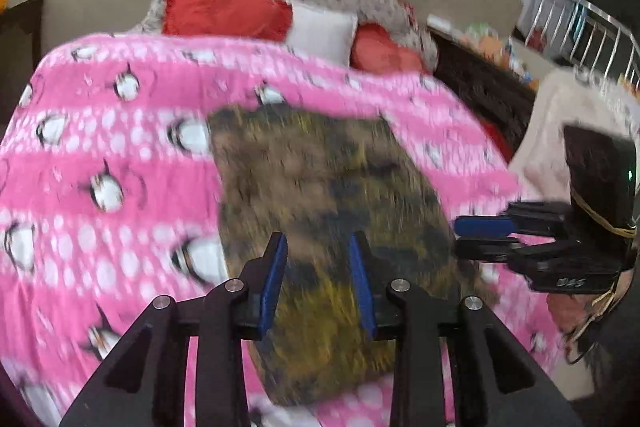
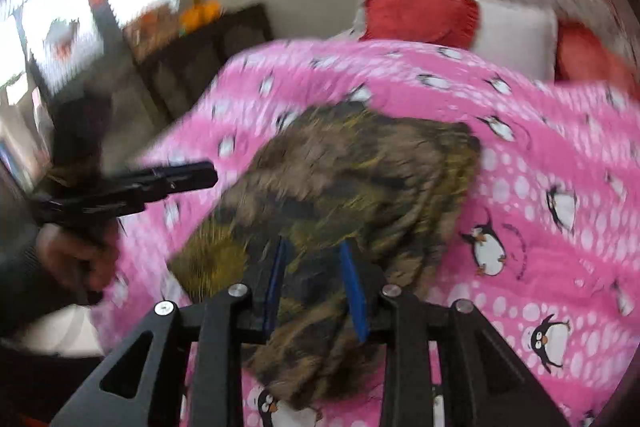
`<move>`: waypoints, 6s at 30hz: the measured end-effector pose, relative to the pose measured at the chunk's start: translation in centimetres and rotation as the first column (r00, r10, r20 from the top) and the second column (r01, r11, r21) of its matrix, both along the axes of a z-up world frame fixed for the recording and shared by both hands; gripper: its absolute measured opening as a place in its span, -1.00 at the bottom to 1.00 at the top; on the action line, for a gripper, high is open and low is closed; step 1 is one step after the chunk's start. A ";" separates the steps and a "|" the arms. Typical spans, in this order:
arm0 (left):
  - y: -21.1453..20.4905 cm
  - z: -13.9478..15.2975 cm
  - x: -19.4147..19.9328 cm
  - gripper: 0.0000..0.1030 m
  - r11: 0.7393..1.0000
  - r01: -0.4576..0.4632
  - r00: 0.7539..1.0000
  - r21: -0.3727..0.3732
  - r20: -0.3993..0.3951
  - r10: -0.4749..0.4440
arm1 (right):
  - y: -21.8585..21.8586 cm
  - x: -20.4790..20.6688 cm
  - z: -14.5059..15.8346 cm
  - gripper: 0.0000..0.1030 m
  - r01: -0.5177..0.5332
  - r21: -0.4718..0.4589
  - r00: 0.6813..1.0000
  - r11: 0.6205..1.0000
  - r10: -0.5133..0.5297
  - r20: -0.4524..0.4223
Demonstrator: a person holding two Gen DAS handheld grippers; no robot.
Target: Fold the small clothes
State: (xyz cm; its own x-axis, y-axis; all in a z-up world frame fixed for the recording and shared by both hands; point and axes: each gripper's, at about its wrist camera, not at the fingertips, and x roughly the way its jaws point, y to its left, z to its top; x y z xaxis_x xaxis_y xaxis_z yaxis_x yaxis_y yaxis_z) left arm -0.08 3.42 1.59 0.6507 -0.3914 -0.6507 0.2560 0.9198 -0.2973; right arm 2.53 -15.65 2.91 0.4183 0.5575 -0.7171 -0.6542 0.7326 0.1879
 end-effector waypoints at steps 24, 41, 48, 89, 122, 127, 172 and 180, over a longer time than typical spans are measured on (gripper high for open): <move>1.1 -4.4 -4.7 -0.90 0.996 -0.074 0.997 -0.052 0.010 0.075 | 0.0 -6.0 -5.0 -0.52 0.134 -0.059 0.991 0.989 -0.135 -0.010; 0.0 -4.6 -5.4 -0.89 0.995 -0.094 0.993 0.022 0.075 0.092 | -9.6 -4.7 -6.3 0.16 0.482 -0.138 0.876 0.865 -0.478 0.060; 0.4 -4.8 -5.4 -0.89 0.996 -0.089 0.993 -0.017 0.074 0.090 | -7.4 -4.9 -6.8 0.51 0.438 -0.212 0.899 0.874 -0.429 0.090; -3.4 5.9 -10.8 0.69 0.988 -0.085 0.980 0.126 0.191 0.060 | -10.7 -4.1 -6.6 0.74 0.406 0.042 0.913 0.913 -0.403 -0.058; -4.3 0.2 -7.0 0.69 0.911 -0.264 0.937 0.316 -0.140 0.320 | -9.4 -13.0 1.3 0.74 0.649 -0.159 0.755 0.744 -0.655 0.015; -4.4 0.3 -7.4 0.69 0.904 -0.269 0.936 0.332 -0.133 0.327 | -8.3 -13.0 0.4 0.74 0.618 -0.166 0.779 0.769 -0.627 -0.003; -6.9 2.3 -14.0 0.69 0.923 -0.226 0.961 0.312 -0.087 0.264 | -5.4 -19.0 3.7 0.74 0.571 -0.109 0.821 0.814 -0.569 0.053; -7.1 2.4 -14.3 0.69 0.922 -0.226 0.960 0.313 -0.089 0.266 | -5.5 -19.8 4.1 0.74 0.570 -0.091 0.822 0.817 -0.567 0.058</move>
